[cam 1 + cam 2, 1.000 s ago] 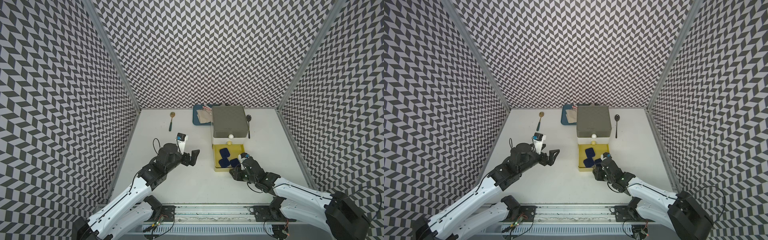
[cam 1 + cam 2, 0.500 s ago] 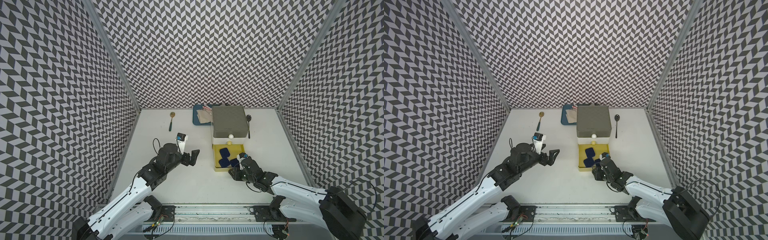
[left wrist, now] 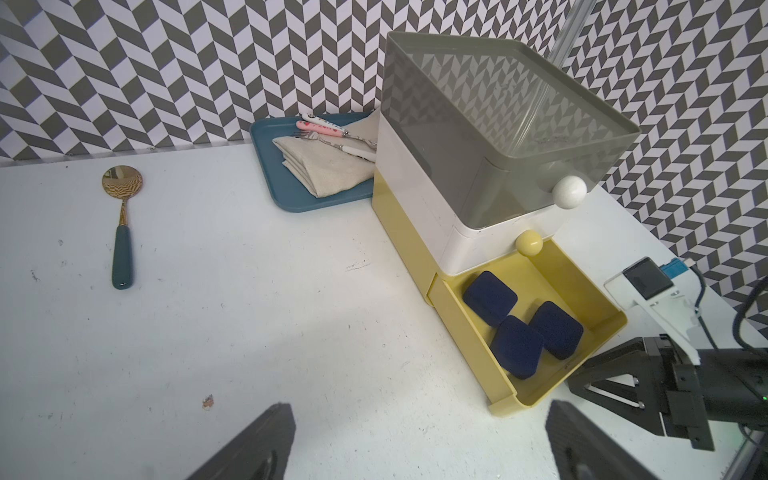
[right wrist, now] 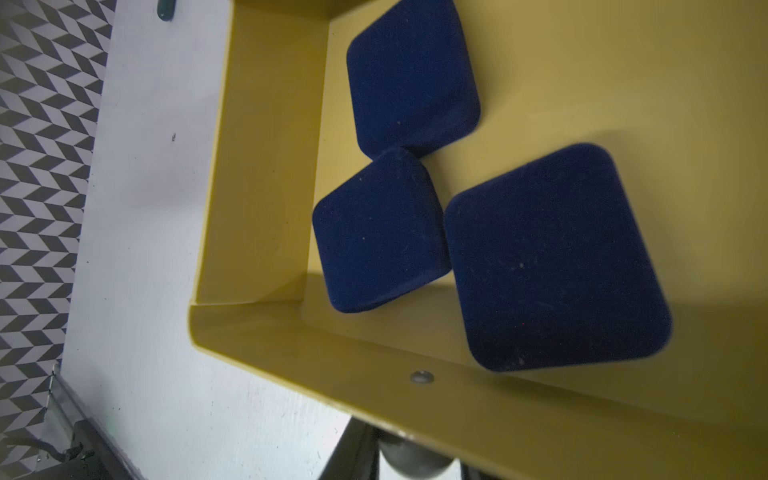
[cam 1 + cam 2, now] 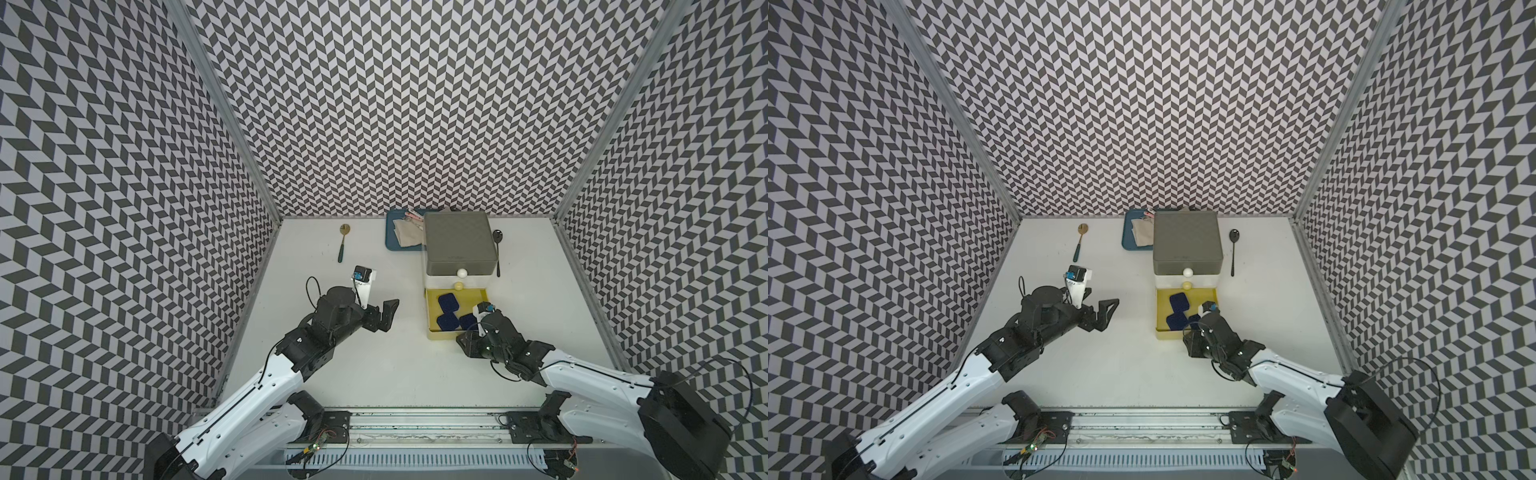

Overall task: Place the brooch boxes into the drawer by color
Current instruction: Close the drawer in the storage box.

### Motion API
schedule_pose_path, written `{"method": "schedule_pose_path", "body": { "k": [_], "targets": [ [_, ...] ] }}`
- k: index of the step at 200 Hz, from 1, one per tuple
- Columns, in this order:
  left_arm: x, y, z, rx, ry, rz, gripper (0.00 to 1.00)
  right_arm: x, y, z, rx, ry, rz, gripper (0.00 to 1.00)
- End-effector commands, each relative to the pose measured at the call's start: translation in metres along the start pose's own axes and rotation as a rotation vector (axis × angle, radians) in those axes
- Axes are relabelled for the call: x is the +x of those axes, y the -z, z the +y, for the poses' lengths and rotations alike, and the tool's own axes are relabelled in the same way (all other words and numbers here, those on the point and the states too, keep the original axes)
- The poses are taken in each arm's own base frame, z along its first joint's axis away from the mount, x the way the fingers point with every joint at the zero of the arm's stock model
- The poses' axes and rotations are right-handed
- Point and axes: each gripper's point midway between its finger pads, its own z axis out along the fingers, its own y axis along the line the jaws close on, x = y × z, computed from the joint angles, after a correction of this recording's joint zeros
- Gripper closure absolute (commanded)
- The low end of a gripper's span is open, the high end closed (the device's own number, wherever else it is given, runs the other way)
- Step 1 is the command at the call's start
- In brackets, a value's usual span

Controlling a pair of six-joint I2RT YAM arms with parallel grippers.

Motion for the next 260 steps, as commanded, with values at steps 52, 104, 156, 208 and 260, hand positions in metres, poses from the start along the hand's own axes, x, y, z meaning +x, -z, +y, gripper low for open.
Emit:
{"method": "schedule_pose_path", "body": {
  "k": [52,104,156,208,260],
  "targets": [
    [-0.005,0.001,0.002,-0.005,-0.003,-0.02,0.0,-0.052,-0.007,0.035,-0.038,0.08,-0.126,0.85],
    [-0.005,0.0,0.003,-0.014,-0.005,-0.017,0.0,-0.076,-0.016,0.045,-0.035,0.119,-0.172,0.85],
    [-0.005,0.0,0.005,-0.025,-0.004,-0.016,0.0,-0.096,-0.027,0.042,-0.016,0.134,-0.232,0.86],
    [-0.002,-0.003,0.007,-0.034,-0.009,-0.003,0.0,-0.115,-0.023,0.039,-0.011,0.153,-0.333,0.86],
    [-0.002,-0.005,0.007,-0.036,-0.01,0.002,0.0,-0.11,-0.015,0.033,-0.027,0.155,-0.363,0.58]
  ]
}}
